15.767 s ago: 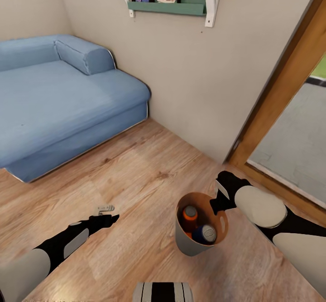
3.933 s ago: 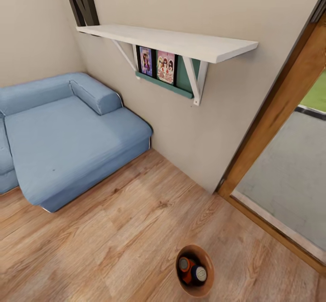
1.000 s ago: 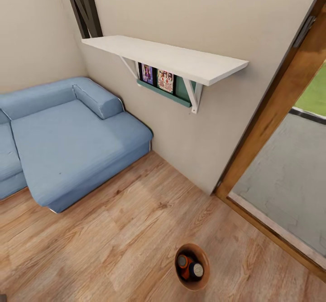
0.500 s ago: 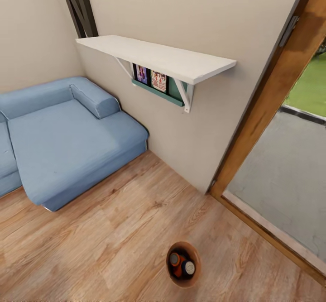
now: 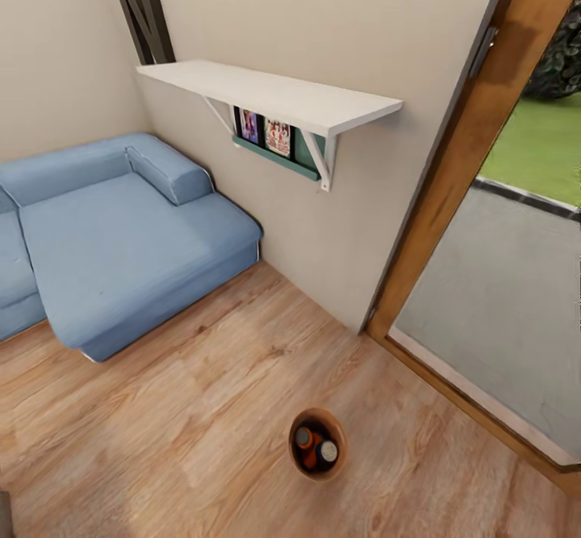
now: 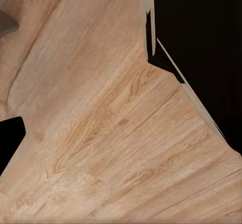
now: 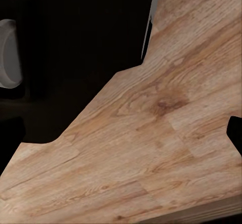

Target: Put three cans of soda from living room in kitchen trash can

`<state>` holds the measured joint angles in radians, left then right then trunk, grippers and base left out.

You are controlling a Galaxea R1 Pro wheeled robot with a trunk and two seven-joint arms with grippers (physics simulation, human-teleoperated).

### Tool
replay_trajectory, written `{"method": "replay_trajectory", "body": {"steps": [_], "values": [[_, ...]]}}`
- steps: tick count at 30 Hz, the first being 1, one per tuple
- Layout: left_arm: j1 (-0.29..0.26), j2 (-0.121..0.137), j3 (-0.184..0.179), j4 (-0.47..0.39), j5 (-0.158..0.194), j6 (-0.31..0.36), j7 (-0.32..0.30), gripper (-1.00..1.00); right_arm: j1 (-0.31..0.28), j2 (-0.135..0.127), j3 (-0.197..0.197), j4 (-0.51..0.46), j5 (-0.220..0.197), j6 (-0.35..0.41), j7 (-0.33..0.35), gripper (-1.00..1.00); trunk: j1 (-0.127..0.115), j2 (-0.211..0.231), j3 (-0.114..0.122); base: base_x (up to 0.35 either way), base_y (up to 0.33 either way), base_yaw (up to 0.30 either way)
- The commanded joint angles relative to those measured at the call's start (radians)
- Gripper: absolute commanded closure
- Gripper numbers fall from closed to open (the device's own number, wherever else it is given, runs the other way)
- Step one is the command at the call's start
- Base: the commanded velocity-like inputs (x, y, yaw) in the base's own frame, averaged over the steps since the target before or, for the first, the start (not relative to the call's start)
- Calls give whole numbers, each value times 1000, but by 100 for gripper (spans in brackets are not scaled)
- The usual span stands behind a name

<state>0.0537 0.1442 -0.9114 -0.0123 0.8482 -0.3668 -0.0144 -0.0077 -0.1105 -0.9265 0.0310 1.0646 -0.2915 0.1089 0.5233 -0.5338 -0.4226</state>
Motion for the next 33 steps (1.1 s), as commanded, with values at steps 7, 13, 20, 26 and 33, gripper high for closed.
{"method": "replay_trajectory", "body": {"steps": [7,13,20,26,33], "values": [[0,0,0,-1,2,-3,1,-100,0,-1,0,0,0,0,0,-100,0,0,0,-238,-2,0],[0,0,2,-3,8,-6,1,-100,0,-1,0,0,0,0,0,-100,0,0,0,-38,0,0],[0,0,4,-4,10,-7,0,-100,0,-2,0,0,0,0,0,-100,-8,14,6,-7,0,0],[0,0,4,-4,10,-6,0,-100,0,-5,-5,-3,0,0,0,-100,-31,56,25,-1,0,0],[0,0,3,-3,7,-1,0,-100,0,-11,-39,-11,0,0,0,-100,-58,105,47,0,0,0]]}}
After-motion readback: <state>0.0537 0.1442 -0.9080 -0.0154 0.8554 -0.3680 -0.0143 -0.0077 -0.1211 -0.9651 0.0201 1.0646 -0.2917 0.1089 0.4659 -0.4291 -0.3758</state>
